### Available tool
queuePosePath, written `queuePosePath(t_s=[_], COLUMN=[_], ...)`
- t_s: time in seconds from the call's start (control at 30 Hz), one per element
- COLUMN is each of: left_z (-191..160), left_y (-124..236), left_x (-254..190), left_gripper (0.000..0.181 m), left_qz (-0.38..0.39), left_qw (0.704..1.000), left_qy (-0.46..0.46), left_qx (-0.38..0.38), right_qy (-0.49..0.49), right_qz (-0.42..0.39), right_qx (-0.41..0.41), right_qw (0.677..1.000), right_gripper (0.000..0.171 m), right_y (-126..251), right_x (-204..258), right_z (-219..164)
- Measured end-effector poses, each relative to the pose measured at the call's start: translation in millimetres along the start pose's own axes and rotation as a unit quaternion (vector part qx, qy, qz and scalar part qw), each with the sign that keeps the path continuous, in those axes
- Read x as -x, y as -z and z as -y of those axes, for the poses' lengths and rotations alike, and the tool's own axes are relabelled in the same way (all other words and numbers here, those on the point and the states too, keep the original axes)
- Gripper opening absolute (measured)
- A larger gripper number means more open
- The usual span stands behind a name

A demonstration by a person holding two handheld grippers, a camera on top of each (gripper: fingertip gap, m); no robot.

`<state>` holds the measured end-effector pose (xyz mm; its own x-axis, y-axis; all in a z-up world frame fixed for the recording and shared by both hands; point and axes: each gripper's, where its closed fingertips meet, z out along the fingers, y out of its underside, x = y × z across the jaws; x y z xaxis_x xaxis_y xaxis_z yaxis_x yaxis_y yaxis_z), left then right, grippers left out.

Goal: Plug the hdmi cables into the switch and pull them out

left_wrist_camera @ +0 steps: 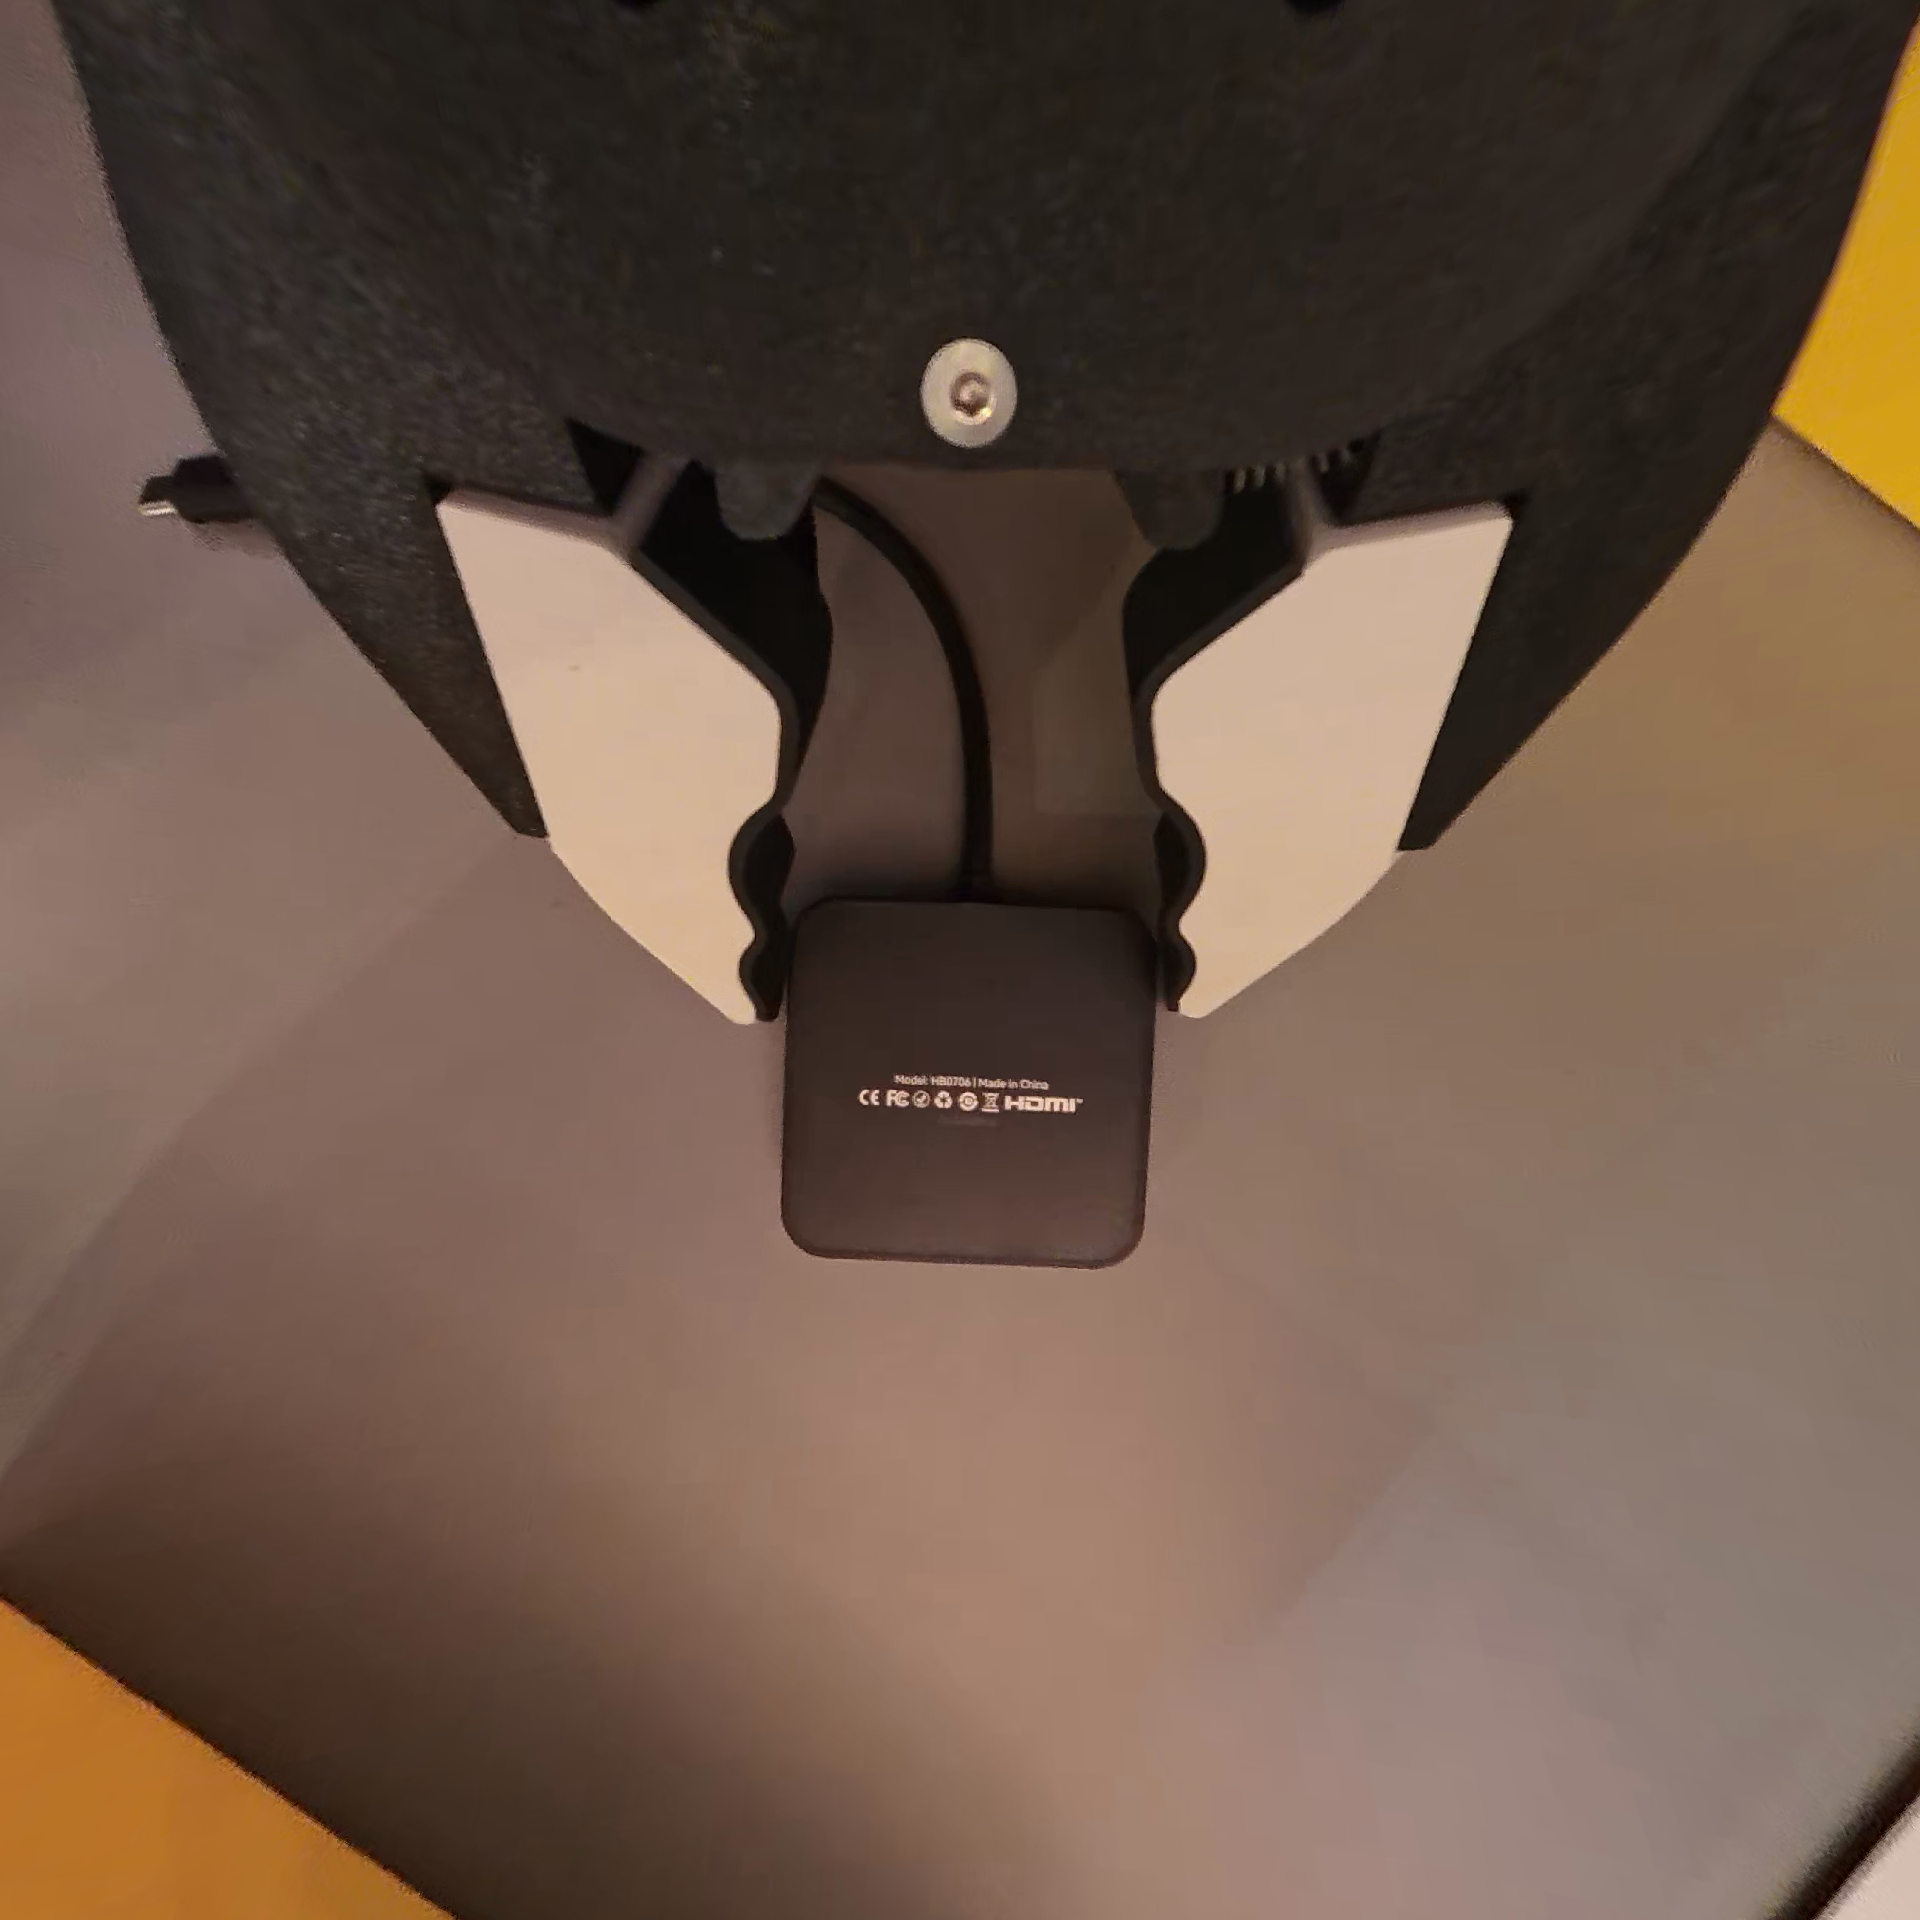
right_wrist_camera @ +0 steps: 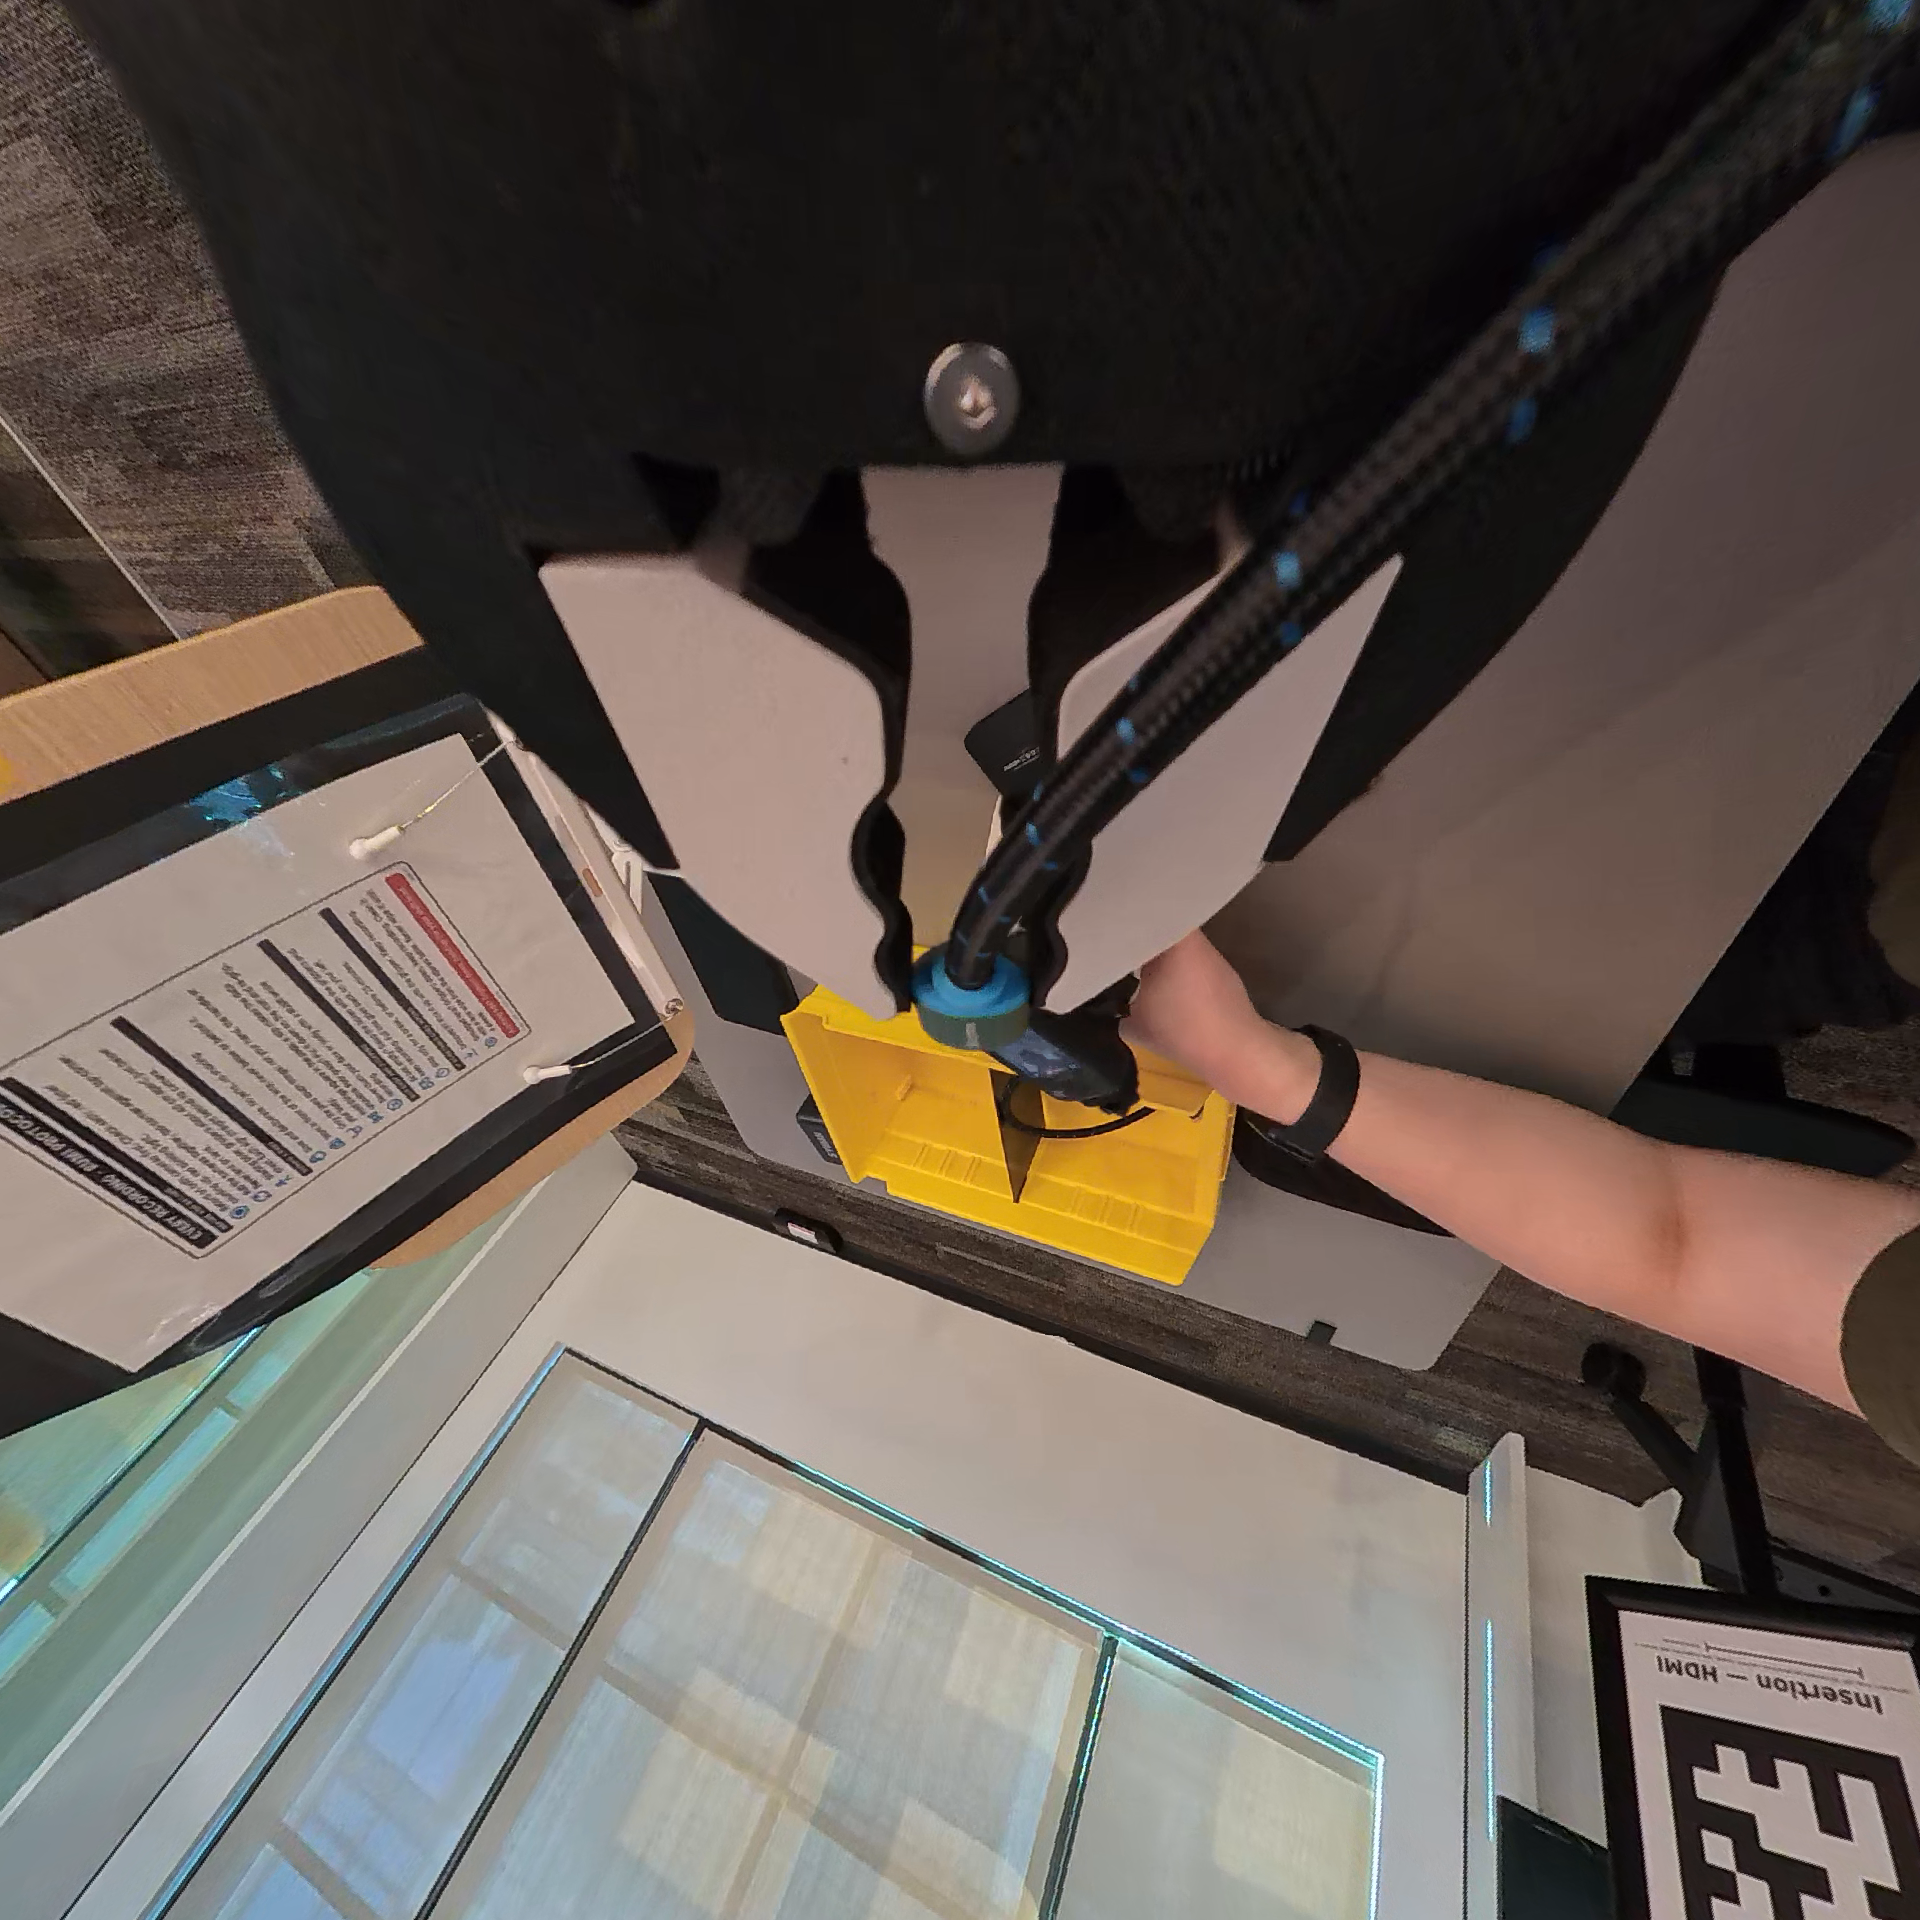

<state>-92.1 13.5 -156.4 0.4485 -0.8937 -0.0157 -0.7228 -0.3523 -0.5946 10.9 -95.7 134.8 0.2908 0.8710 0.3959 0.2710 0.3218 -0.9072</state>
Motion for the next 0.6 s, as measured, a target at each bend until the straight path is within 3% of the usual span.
queuePosePath(t_s=[0.03, 0.33, 0.6], left_z=[0, 18, 95], left_y=[0, 10, 88], left_x=[0, 15, 27], left_gripper=[0.068, 0.067, 0.067], left_qz=[0.000, 0.015, 0.011], left_qw=[1.000, 0.998, 0.985], left_qy=[0.000, 0.030, 0.048], left_qx=[-0.007, -0.047, -0.164], right_qy=[0.000, -0.011, -0.020], right_qz=[-0.001, -0.025, -0.093], right_qx=[0.002, 0.026, 0.018], right_qw=[1.000, 0.999, 0.995], right_gripper=[0.022, 0.021, 0.021], right_y=[-1, -15, -54], right_x=[0, -11, -31], right_z=[-1, -14, -28])
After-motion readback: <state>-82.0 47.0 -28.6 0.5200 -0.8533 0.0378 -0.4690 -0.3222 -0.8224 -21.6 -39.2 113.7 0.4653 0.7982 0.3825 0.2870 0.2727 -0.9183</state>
